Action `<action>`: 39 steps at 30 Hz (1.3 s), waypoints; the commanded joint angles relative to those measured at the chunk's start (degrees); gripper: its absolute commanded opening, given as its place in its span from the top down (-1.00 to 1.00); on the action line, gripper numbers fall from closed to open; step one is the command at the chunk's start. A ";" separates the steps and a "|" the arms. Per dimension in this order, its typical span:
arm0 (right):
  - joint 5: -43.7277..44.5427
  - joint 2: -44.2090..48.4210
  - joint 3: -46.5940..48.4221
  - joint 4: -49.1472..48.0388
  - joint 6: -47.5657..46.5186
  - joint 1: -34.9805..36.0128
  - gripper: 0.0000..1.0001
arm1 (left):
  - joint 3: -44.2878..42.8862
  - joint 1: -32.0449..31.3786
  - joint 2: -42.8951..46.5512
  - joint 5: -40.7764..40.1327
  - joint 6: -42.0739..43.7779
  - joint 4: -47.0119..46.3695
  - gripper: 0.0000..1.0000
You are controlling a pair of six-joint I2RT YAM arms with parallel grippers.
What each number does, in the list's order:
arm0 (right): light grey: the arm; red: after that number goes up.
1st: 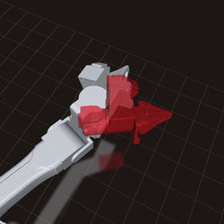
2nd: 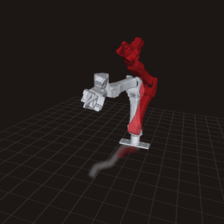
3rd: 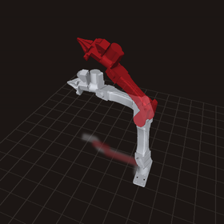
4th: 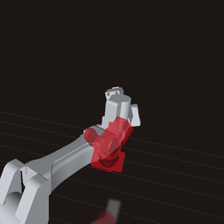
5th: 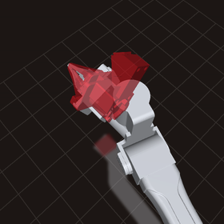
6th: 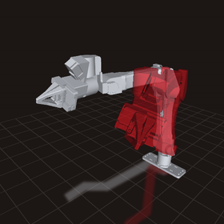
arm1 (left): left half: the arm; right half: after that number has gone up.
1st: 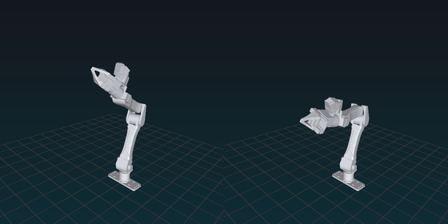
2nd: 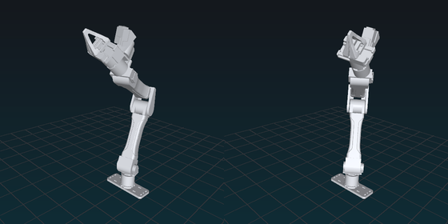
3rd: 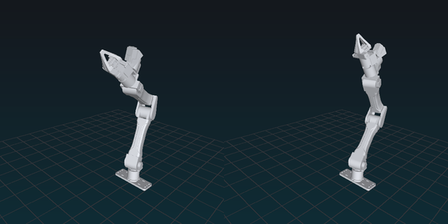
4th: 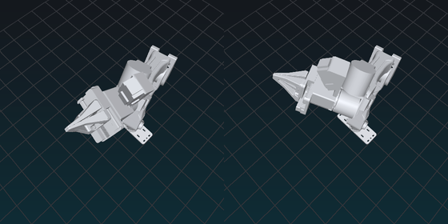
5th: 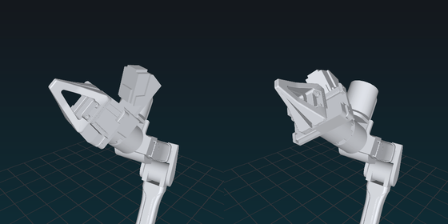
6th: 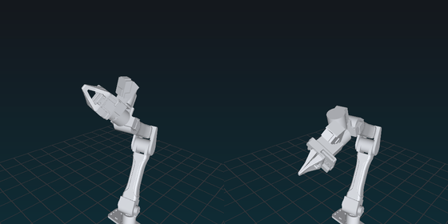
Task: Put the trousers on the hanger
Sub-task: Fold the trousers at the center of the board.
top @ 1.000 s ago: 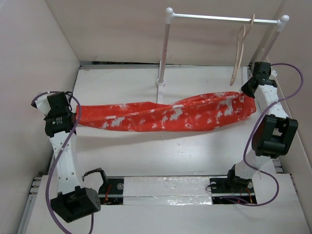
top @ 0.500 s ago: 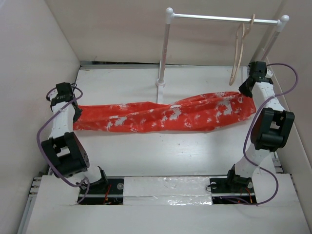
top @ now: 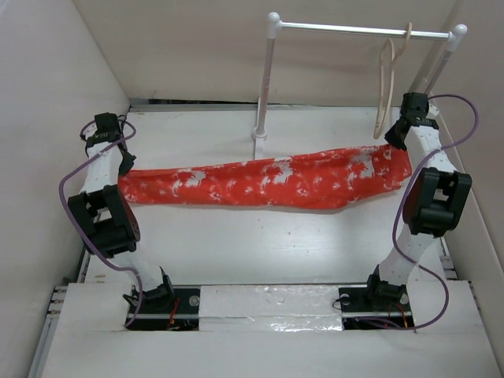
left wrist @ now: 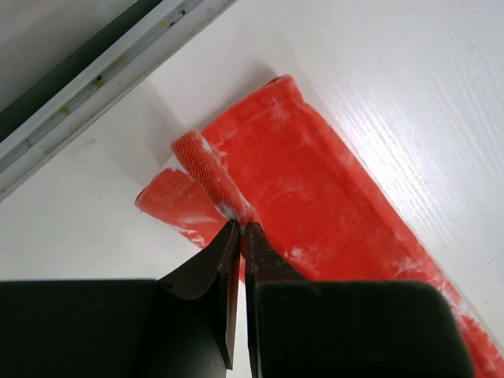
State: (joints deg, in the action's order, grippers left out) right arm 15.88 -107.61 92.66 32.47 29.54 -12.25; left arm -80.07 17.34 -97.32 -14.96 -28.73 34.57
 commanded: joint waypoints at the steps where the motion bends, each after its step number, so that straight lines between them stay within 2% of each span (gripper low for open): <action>1: 4.43 -1.63 4.02 -6.98 -0.80 -0.67 1.00 | -5.43 0.94 -3.13 -3.41 0.87 -2.84 0.99; 9: -1.55 -3.39 2.35 -14.52 1.31 -0.67 1.00 | -9.31 0.94 -11.74 -0.77 1.04 -7.05 0.84; 10: -2.16 -3.83 2.35 -14.80 1.48 -1.19 1.00 | -9.66 0.94 -12.28 -0.42 1.13 -7.32 0.78; 11: -3.13 -4.09 2.35 -14.98 2.01 -1.20 1.00 | -9.75 0.94 -12.72 0.54 1.13 -8.10 0.63; 15: -5.15 -4.01 0.59 -17.70 2.80 -1.20 0.96 | -9.40 0.94 -12.99 2.65 1.31 -9.95 0.35; 16: -5.50 -3.83 0.15 -19.01 3.07 -1.20 0.91 | -8.96 0.94 -12.55 3.18 1.40 -10.48 0.26; 20: -9.46 -3.66 -0.55 -18.93 4.30 -1.20 0.51 | -8.61 0.94 -10.00 3.53 1.48 -10.84 0.15; 21: -9.90 -3.74 -0.47 -18.41 4.56 -0.59 0.29 | -8.43 0.94 -8.43 3.62 1.31 -10.58 0.15; 23: -10.60 -3.66 -0.47 -18.06 4.56 -0.58 0.10 | -6.16 0.94 -6.14 4.32 1.22 -10.74 0.04; 24: -10.61 -3.05 -0.64 -17.79 4.56 -0.58 -0.07 | -4.84 0.94 -3.00 4.50 0.87 -11.10 0.03; 27: -11.74 -0.86 -2.74 -18.05 4.74 0.03 -0.35 | 2.27 0.94 3.51 7.13 -0.35 -13.47 -0.09; 30: -13.06 1.52 -6.26 -18.32 5.35 0.03 -0.52 | 9.66 0.94 8.09 12.75 -1.50 -14.97 -0.14; 32: -14.20 4.33 -9.76 -18.49 6.14 0.56 -0.57 | 14.56 0.94 9.60 16.87 -1.85 -15.67 -0.15; 34: -15.35 6.70 -13.02 -19.81 7.37 0.56 -0.57 | 18.00 0.94 11.00 17.42 -2.38 -14.71 -0.17; 39: -17.64 17.51 -30.04 -25.69 13.52 2.57 -0.56 | 26.53 1.72 15.83 17.33 -3.61 -15.58 -0.26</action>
State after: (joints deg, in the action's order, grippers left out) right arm 0.10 -95.83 68.77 12.38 38.79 -11.46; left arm -56.95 18.11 -85.41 0.71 -30.79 19.11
